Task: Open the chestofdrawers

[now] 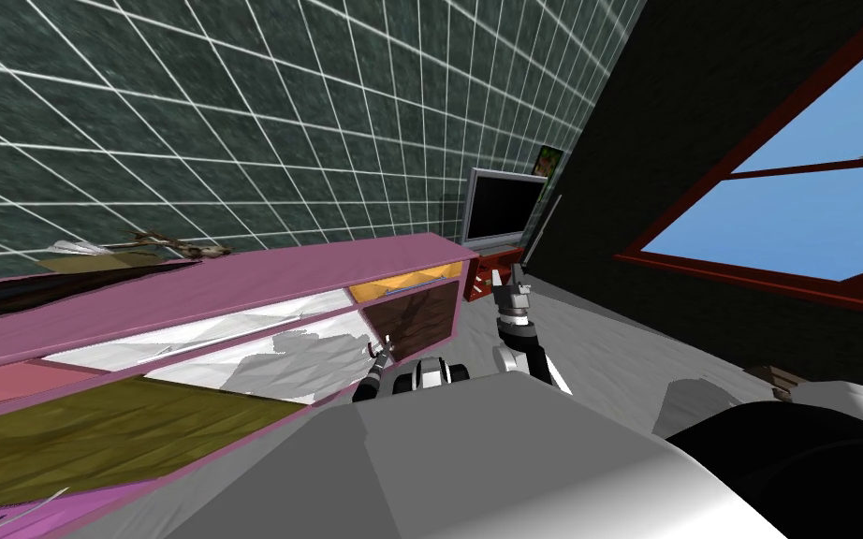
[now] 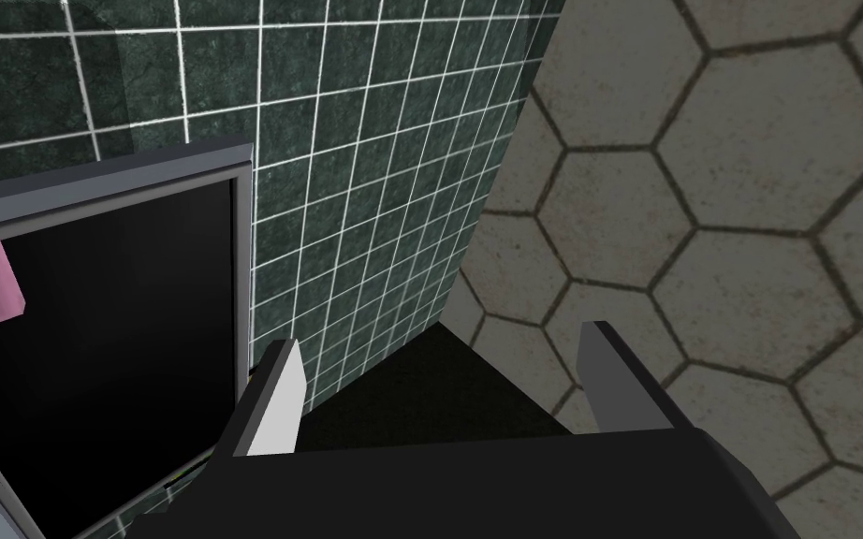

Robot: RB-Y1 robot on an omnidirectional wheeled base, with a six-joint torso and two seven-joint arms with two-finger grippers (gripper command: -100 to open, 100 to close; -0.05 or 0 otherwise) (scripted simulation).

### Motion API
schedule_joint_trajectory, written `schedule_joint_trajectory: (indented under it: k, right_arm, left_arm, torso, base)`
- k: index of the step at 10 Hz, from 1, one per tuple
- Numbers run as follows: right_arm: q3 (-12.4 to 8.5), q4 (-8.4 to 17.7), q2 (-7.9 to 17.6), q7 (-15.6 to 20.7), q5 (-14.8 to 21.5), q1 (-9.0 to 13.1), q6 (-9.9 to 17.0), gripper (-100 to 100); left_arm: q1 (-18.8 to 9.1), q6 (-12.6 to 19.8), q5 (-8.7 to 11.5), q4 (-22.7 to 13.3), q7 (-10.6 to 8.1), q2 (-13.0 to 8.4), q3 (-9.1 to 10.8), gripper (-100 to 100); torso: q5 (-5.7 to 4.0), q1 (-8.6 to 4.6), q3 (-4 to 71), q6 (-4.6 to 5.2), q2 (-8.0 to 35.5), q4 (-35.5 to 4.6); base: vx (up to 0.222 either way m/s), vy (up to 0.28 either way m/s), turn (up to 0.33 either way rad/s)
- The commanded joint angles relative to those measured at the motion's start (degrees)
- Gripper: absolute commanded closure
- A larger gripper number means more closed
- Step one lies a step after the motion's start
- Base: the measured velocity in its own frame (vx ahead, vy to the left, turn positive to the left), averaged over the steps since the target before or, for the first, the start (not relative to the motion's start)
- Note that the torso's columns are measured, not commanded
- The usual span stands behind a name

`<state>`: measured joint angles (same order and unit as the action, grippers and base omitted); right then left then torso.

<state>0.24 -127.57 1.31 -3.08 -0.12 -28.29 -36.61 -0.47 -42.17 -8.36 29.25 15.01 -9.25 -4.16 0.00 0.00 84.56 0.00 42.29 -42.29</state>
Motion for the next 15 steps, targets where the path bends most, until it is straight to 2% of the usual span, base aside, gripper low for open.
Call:
schedule_joint_trajectory:
  k: [1, 2, 3, 4, 5, 6, 7, 9, 12, 13, 14, 15]
  right_arm:
    - [0.0, 0.0, 0.0, 0.0, 0.0, 0.0, 0.0, 0]
    - [0.0, 0.0, 0.0, 0.0, 0.0, 0.0, 0.0, 0]
    - [0.0, 0.0, 0.0, 0.0, 0.0, 0.0, 0.0, 0]
    - [0.0, 0.0, 0.0, 0.0, 0.0, 0.0, 0.0, 0]
    - [0.0, 0.0, 0.0, 0.0, 0.0, 0.0, 0.0, 0]
    - [0.0, 0.0, 0.0, 0.0, 0.0, 0.0, 0.0, 0]
    - [0.0, 0.0, 0.0, 0.0, 0.0, 0.0, 0.0, 0]
    - [0.0, 0.0, 0.0, 0.0, 0.0, 0.0, 0.0, 0]
    - [0.0, 0.0, 0.0, 0.0, 0.0, 0.0, 0.0, 0]
    - [0.0, 0.0, 0.0, 0.0, 0.0, 0.0, 0.0, 0]
    - [0.0, 0.0, 0.0, 0.0, 0.0, 0.0, 0.0, 0]
    - [0.0, 0.0, 0.0, 0.0, 0.0, 0.0, 0.0, 0]
  left_arm:
    - [1.1, -1.5, 0.0, -0.5, 0.94, 0.6, 0.17, -100]
    - [1.6, -2.1, 0.0, -0.7, 1.34, 0.9, 0.24, -100]
    - [1.3, -1.3, 0.0, -0.2, 1.01, 0.8, 0.17, -100]
    - [0.3, -0.5, 0.0, -0.3, 0.28, 0.2, 0.06, 100]
    - [-0.1, -0.1, 0.0, -0.1, 0.02, 0.0, 0.01, 100]
    - [-0.4, -1.3, -0.1, -0.9, 0.78, 0.4, 0.01, 100]
    - [-0.1, -0.5, 1.0, -0.7, 1.33, 0.3, 1.62, 100]
    - [0.2, -0.1, 2.2, -0.5, 1.72, 0.2, 3.33, 100]
    - [0.6, 0.6, 4.0, -0.1, 2.30, 0.1, 5.90, 100]
    - [0.6, 0.6, 4.0, -0.1, 2.30, 0.1, 5.90, 100]
    - [0.9, 1.1, 5.2, 0.1, 2.68, 0.0, 7.61, 100]
    - [1.1, 1.3, 5.8, 0.2, 2.88, 0.0, 8.46, 100]
  torso:
    - [0.00, 0.00, 0.0, 0.00, 0.0, 0.0]
    - [0.01, 0.02, 0.2, 0.00, -0.3, 0.1]
    - [0.00, 0.00, 0.2, -0.01, -0.4, 0.1]
    - [0.00, -0.01, 0.0, 0.00, 0.0, 0.0]
    - [0.06, 0.15, -0.3, 0.03, 0.4, -0.1]
    - [0.11, 0.23, -0.2, -0.20, 0.4, 0.0]
    - [0.07, 0.23, 0.0, -0.19, 0.0, 0.0]
    - [-0.14, -0.39, 0.0, -0.27, 0.1, 0.1]
    - [0.12, 0.00, 0.1, 0.13, -0.1, 0.0]
    - [0.16, 0.00, 0.0, 0.14, 0.0, 0.0]
    - [0.17, 0.21, 0.1, 0.23, -0.2, 0.0]
    - [0.05, -0.03, 0.1, 0.07, -0.2, 0.0]
  base:
    - [0.122, 0.008, -0.003]
    - [0.186, 0.004, -0.002]
    - [0.081, 0.000, 0.002]
    - [-0.106, 0.007, 0.010]
    - [-0.143, -0.009, -0.044]
    - [-0.059, -0.013, -0.025]
    - [-0.064, -0.174, 0.201]
    - [-0.112, -0.282, 0.233]
    - [-0.126, -0.253, 0.176]
    - [-0.105, -0.160, 0.064]
    - [-0.115, -0.208, 0.170]
    - [-0.118, -0.262, 0.229]
